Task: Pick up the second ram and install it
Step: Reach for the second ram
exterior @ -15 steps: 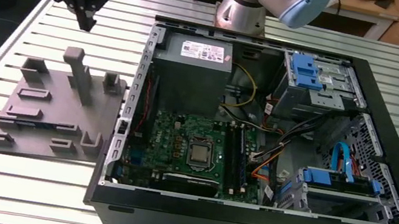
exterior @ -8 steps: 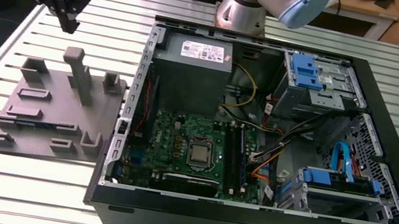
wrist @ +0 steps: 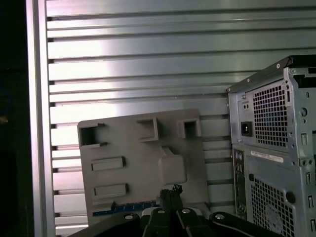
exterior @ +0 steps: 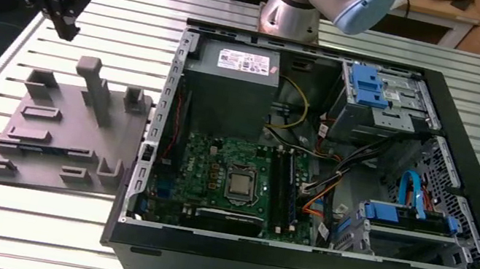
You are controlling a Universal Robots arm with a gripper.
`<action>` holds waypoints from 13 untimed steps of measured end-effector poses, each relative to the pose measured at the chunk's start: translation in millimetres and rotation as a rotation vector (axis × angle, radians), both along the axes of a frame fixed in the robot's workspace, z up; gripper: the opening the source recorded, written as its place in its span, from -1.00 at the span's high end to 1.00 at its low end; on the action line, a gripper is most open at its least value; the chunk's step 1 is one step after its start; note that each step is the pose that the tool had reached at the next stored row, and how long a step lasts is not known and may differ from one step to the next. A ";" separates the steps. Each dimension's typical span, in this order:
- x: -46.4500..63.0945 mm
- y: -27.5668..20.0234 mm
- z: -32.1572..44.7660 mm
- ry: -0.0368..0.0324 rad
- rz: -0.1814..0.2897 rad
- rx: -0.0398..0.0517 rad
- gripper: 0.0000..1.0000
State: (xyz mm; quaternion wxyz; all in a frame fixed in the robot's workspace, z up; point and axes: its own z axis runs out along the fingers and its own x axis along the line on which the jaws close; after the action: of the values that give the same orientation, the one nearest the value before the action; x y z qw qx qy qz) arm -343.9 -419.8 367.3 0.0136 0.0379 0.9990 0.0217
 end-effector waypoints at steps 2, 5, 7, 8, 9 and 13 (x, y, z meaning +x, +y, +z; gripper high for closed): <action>-4.6 0.0 -1.7 0.0001 0.000 -0.0001 0.79; -10.4 0.0 -4.9 0.0000 0.000 0.0000 0.79; -14.3 0.0 -6.8 0.0000 0.000 0.0000 0.79; -16.1 -0.1 -7.7 0.0001 0.000 0.0000 0.79; -18.1 0.0 -8.8 0.0000 0.000 0.0000 0.79; -25.6 0.0 -13.5 0.0001 0.000 -0.0001 0.79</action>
State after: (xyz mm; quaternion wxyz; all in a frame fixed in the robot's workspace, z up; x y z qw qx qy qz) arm -369.5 -419.8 353.8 0.0135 0.0379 0.9990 0.0217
